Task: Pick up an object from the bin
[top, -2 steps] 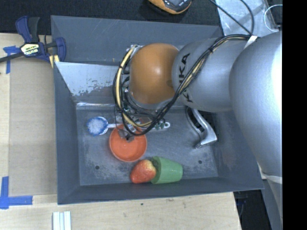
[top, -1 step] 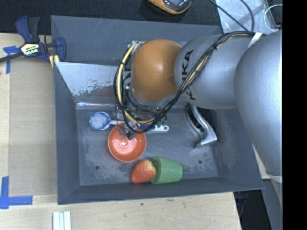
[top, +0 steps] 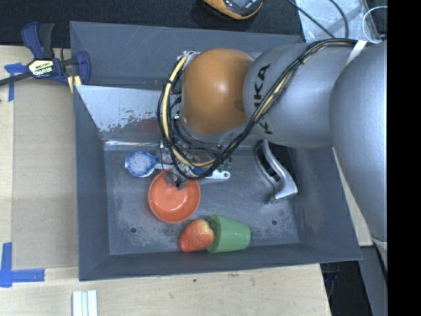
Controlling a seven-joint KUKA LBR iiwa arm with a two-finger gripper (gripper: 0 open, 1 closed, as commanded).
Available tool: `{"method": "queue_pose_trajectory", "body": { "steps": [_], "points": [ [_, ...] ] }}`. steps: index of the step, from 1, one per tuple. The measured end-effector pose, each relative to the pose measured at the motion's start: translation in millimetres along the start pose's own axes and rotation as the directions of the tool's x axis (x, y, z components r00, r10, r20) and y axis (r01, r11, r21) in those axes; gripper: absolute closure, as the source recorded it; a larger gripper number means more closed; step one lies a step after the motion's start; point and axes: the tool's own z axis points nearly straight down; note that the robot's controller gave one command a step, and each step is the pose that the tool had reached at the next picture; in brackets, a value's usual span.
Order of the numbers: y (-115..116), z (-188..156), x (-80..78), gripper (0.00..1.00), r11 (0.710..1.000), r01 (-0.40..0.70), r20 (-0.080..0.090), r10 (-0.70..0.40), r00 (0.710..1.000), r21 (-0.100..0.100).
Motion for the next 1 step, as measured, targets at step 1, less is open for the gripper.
{"method": "queue_pose_trajectory", "body": {
  "steps": [1],
  "points": [
    [0.0,-22.1,0.1,1.0,1.0,0.0,0.0,0.0,1.0,0.0]
  ]
}}
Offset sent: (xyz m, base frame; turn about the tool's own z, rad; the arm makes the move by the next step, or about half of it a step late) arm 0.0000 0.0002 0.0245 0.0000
